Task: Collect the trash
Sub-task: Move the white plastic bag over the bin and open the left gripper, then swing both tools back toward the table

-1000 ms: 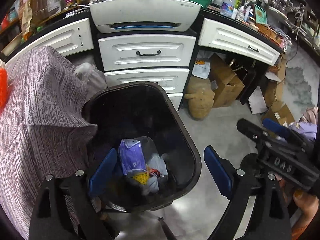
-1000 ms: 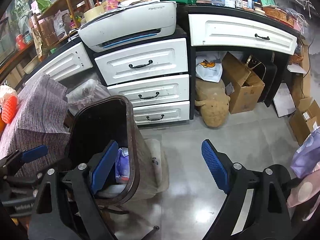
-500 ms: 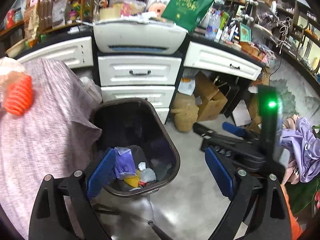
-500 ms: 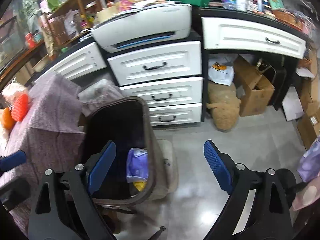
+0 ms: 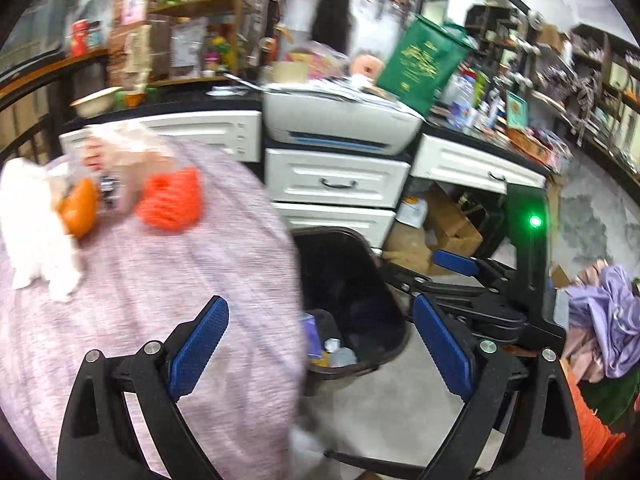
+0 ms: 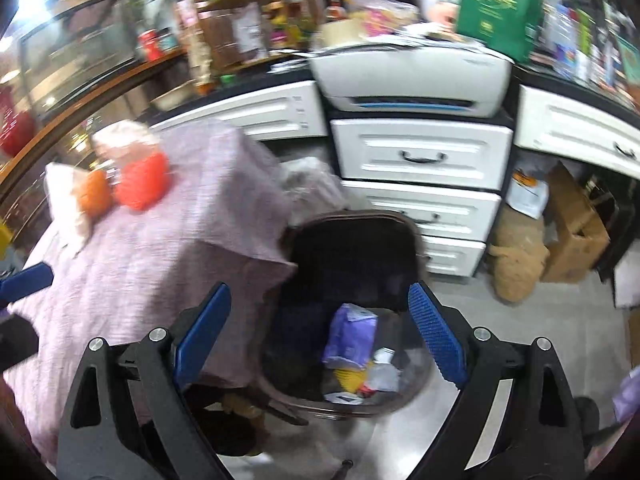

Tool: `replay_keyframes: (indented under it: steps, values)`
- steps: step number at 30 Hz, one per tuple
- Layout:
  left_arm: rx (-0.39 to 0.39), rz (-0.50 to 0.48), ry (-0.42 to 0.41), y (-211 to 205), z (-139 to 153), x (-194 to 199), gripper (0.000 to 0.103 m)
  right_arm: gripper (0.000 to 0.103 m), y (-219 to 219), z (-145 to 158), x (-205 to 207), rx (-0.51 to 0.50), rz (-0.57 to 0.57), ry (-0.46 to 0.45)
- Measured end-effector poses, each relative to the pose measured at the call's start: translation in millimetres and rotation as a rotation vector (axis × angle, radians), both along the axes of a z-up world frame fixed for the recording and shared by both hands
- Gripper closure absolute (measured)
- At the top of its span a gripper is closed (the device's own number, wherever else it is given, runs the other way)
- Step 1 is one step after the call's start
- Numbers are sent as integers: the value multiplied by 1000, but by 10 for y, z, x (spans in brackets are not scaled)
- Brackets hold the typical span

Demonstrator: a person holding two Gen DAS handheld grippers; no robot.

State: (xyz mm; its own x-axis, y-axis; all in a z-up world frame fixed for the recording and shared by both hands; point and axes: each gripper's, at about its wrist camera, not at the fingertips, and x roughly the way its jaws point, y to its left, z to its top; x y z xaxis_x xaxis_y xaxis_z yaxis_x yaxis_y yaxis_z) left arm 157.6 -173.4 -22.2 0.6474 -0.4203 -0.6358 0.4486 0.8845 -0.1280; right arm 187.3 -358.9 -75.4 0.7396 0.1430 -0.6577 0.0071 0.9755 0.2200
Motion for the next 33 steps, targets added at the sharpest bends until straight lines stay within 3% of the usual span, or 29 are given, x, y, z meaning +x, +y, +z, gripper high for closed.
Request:
replay_keyframes:
  steps: [6,19,27,33]
  values:
    - [28,130,-39,564,56,-12,11,14,459,155,65,26,138,-15]
    - [82,374,-18,1780,-7,27,11,14,1218,349,184,53,360,-14]
    - [63,496,3,2391,-19,101,11,14,1638,450,311,62,460,-6]
    - [38,534,31,2660,-41,229,11,14,1993,512,474,44,526,-2]
